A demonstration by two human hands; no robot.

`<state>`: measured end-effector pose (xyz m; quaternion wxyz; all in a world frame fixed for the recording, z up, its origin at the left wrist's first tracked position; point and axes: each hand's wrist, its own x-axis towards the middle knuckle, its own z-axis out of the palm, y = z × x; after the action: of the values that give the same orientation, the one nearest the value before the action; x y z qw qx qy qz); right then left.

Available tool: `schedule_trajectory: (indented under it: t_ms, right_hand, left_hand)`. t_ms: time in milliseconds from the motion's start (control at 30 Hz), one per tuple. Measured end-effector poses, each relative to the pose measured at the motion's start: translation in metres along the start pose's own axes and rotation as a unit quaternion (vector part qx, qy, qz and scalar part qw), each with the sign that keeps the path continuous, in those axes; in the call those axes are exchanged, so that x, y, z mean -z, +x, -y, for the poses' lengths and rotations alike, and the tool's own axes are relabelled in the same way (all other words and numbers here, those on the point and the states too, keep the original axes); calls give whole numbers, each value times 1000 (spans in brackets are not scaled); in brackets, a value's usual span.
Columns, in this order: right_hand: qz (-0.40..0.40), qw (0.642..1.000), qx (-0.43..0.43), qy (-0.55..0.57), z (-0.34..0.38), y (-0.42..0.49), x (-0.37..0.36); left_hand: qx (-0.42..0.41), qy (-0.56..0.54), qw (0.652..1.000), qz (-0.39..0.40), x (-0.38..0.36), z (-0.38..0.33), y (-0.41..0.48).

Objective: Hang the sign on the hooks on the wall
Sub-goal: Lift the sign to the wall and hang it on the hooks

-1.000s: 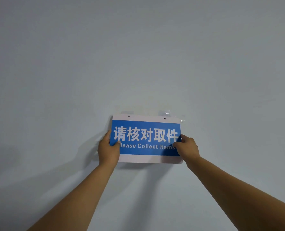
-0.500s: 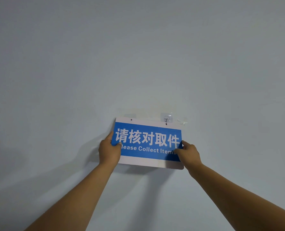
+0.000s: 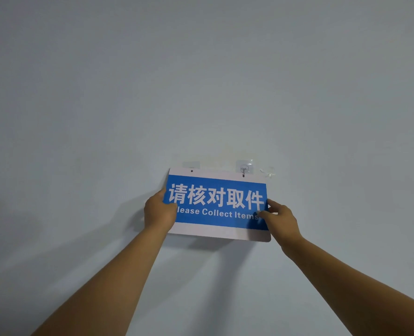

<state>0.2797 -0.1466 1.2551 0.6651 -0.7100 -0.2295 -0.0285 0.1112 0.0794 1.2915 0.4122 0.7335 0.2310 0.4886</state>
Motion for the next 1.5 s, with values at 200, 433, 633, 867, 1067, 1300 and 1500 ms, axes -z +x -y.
schedule_trajectory:
  t_ms: [200,433,633,867,1067,1300,1500]
  right_hand:
    - [3,999,18,-26,5,2,5]
    - [-10,999,19,-42,8,3,10]
    - [4,996,32,-78,3,4,11]
    - [27,986,42,-162,-8,13,4]
    - [30,980,48,-188,-15,18,-4]
    - [44,984,20,-174,-23,19,-13]
    - [45,986,23,-156,-27,19,-19]
  left_hand:
    - [0,-21,1000,-22,-8,10,-14]
    - [5,-23,999,-27,-18,25,-23]
    - [-4,-8,999,-34,-22,37,-18]
    - [-33,76,997,-7,-30,57,-12]
    - [-35,91,995,27,-32,71,-12]
    - [-24,48,998,24,-35,69,-8]
    - [6,29,999,31,-36,72,-9]
